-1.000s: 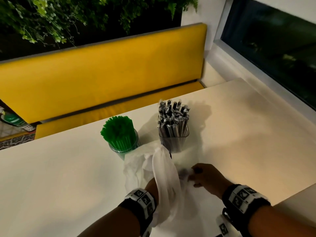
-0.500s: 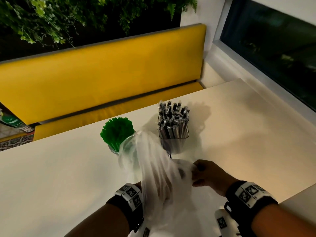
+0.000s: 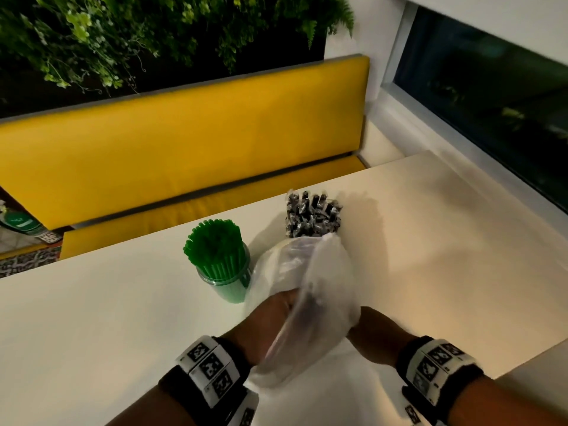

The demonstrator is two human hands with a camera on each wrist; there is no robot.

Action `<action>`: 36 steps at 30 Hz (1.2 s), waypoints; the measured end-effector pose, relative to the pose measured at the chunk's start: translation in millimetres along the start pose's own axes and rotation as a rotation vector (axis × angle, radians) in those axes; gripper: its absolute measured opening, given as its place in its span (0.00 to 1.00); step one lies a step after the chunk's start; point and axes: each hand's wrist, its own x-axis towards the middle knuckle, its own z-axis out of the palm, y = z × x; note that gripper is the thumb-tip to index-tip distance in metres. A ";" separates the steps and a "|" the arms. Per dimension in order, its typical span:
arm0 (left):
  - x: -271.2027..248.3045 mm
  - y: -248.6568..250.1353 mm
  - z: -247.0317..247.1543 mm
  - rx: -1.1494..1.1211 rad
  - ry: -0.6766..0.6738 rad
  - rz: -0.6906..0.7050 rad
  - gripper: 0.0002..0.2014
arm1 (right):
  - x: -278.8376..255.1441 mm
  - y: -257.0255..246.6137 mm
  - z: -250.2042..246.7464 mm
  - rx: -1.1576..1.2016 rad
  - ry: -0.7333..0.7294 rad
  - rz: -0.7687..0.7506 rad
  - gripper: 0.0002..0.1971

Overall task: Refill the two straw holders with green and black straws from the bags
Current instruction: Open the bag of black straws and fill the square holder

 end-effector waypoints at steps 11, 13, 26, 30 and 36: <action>-45.6 119.1 -26.9 -0.195 0.341 0.863 0.07 | -3.9 -2.4 -8.2 -0.595 -0.024 0.224 0.25; -36.9 128.2 -27.7 -0.177 0.357 0.886 0.07 | 0.4 5.6 -25.3 -0.458 -0.056 0.259 0.42; 33.8 114.3 2.3 -0.143 0.501 0.648 0.04 | 11.6 -63.0 -90.9 0.292 0.531 -0.128 0.01; 64.5 101.1 -8.9 -0.192 0.622 0.551 0.08 | 28.8 -75.3 -83.7 0.032 0.512 -0.122 0.08; 88.9 93.9 -21.2 -0.270 0.717 0.564 0.05 | 36.0 -75.4 -86.8 -0.142 0.493 -0.145 0.11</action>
